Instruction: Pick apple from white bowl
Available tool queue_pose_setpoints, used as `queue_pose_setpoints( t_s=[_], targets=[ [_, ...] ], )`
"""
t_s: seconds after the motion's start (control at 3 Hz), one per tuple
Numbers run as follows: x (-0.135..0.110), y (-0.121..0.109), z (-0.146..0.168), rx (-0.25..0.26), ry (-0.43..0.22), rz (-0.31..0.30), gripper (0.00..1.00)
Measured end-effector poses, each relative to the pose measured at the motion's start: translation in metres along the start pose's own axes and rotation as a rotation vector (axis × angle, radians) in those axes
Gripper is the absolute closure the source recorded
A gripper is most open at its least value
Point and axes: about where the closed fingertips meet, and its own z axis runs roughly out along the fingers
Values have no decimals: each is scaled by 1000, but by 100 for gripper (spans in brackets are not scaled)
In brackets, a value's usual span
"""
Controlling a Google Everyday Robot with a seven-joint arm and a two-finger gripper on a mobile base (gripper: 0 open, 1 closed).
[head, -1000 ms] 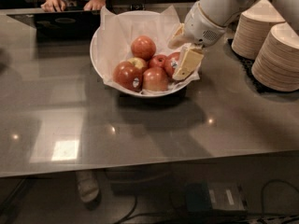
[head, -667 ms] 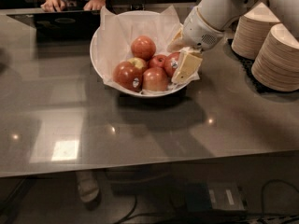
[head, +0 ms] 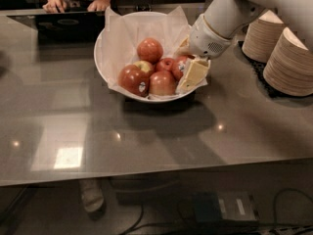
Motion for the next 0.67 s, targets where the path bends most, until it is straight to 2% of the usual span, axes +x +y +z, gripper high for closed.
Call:
queue_pose_setpoints(
  t_s=[0.67],
  targets=[
    [0,1,4,-4,-8,0,73]
  ],
)
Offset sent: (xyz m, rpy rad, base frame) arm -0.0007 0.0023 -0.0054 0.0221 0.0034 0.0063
